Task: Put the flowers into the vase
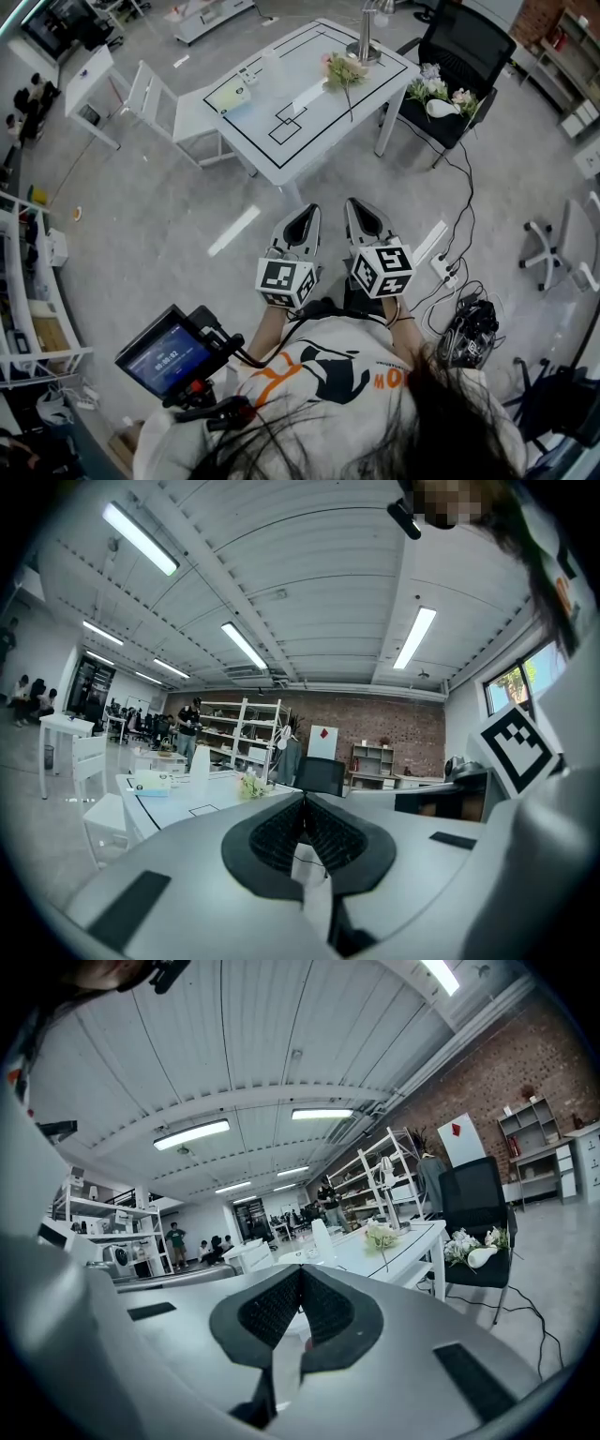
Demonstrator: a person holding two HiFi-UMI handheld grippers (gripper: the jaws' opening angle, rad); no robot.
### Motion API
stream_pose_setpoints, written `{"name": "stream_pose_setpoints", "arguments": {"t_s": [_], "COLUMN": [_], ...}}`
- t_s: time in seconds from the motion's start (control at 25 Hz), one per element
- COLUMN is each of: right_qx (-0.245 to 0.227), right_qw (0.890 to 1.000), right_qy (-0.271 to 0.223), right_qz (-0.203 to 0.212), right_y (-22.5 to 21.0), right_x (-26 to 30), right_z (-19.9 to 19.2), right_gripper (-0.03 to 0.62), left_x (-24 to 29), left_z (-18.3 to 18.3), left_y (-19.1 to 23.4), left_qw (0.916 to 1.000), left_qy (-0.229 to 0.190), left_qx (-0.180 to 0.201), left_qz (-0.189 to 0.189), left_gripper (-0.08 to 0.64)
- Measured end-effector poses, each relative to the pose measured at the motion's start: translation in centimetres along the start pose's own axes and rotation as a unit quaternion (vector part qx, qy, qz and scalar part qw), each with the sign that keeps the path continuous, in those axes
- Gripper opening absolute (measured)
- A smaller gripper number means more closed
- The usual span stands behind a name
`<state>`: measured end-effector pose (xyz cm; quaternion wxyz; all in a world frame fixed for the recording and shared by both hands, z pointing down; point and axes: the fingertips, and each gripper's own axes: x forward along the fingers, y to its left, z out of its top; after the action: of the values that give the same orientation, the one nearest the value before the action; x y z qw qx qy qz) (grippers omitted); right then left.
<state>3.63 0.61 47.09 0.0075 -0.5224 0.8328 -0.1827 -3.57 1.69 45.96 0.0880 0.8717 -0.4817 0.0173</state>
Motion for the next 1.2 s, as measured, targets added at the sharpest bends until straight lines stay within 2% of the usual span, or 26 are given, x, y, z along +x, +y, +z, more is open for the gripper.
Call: {"name": "stream_pose_setpoints", "arguments": {"t_s": [0.32, 0.6, 0.92, 1.2], "right_qx": [0.0, -0.005, -0.013, -0.013], "right_qw": [1.0, 0.998, 0.995, 0.993], "right_qy": [0.011, 0.025, 0.04, 0.048], "right_qz": [0.014, 0.049, 0.089, 0.103], "right_y": [-5.7, -9.0, -11.0, -12.9], "right_x": [4.4, 9.1, 12.3, 14.2], "right_z": [2.1, 4.3, 5.4, 5.9], "right_gripper": [0.012, 0.012, 0.012, 0.012], "left_x": [7.1, 13.1, 16.7, 18.9], "left_z": [0.4, 1.3, 1.9, 2.1], "left_y": [0.7, 1.7, 2.9, 3.4], "left_qw": [0.9999, 0.9992, 0.9968, 0.9953], "left_qy": [0.004, 0.002, -0.002, -0.002], "left_qx": [-0.002, -0.013, -0.016, -0.014], "left_qz": [0.013, 0.039, 0.078, 0.096], "left_gripper": [0.011, 0.011, 0.011, 0.011]}}
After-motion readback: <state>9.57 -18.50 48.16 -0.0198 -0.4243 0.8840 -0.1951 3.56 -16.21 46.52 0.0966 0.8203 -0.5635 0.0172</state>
